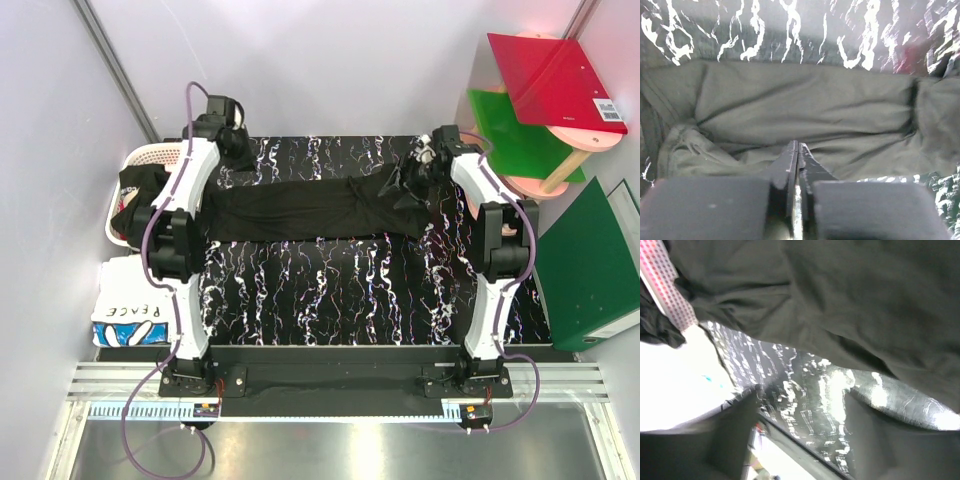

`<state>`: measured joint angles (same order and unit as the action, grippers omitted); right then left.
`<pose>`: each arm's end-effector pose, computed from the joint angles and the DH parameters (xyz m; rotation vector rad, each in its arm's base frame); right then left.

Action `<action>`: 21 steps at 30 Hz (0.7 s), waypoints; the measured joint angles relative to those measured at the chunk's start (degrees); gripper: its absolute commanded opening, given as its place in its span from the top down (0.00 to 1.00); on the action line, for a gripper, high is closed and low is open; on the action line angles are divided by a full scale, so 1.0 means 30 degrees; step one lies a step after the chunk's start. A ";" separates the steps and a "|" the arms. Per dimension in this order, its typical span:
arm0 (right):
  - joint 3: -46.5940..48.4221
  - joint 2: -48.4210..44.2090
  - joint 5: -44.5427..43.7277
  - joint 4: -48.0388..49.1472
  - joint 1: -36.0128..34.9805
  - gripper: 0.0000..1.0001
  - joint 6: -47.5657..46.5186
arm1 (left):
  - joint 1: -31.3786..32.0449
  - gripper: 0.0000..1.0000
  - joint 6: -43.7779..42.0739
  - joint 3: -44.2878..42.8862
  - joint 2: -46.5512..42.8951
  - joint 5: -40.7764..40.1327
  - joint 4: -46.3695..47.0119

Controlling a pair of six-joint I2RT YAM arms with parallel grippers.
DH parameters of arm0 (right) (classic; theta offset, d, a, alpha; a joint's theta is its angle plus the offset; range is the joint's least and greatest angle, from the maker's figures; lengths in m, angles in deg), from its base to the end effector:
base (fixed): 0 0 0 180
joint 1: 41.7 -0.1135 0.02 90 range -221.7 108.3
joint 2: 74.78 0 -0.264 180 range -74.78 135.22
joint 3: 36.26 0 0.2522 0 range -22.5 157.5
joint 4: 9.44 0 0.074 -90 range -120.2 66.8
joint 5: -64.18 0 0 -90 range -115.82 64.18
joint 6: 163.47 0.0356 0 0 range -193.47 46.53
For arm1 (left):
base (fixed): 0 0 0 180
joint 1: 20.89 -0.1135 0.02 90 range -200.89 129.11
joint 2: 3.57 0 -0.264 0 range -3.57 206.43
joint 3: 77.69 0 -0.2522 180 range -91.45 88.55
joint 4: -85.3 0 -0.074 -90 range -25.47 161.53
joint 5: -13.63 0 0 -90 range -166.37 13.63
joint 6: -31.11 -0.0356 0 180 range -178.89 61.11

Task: Fold and stack the t-shirts
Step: Rotate the tshirt 90 degrees

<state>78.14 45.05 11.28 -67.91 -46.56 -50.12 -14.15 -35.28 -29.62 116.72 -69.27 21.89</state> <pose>0.4440 0.0593 0.2267 0.2248 2.6789 1.0237 0.4641 -0.0593 0.3065 -0.3139 2.4840 -0.3770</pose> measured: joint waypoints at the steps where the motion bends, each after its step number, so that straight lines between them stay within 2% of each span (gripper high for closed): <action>1: 0.0546 0.0255 -0.0087 -0.0386 -0.0240 1.00 -0.0168 | 0.0117 1.00 -0.0211 -0.0175 0.0313 -0.0248 -0.0379; 6: 0.5887 0.3031 -0.2302 -0.2790 -0.2943 1.00 -0.1530 | 0.0554 1.00 -0.1005 -0.1617 0.3147 -0.2055 -0.2586; 12: 0.9049 0.6113 -0.4146 -0.5311 -0.5880 1.00 -0.2302 | 0.0525 1.00 -0.1268 -0.1610 0.4896 -0.3759 -0.4765; 21: 0.9748 0.8371 -0.8196 -0.8779 -0.5559 1.00 -0.2317 | 0.0532 1.00 -0.1472 -0.2820 0.6251 -0.6244 -0.6280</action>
<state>107.39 70.17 -13.31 -94.25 -63.24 -57.07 -12.55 -39.69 -38.08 135.47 -88.01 3.05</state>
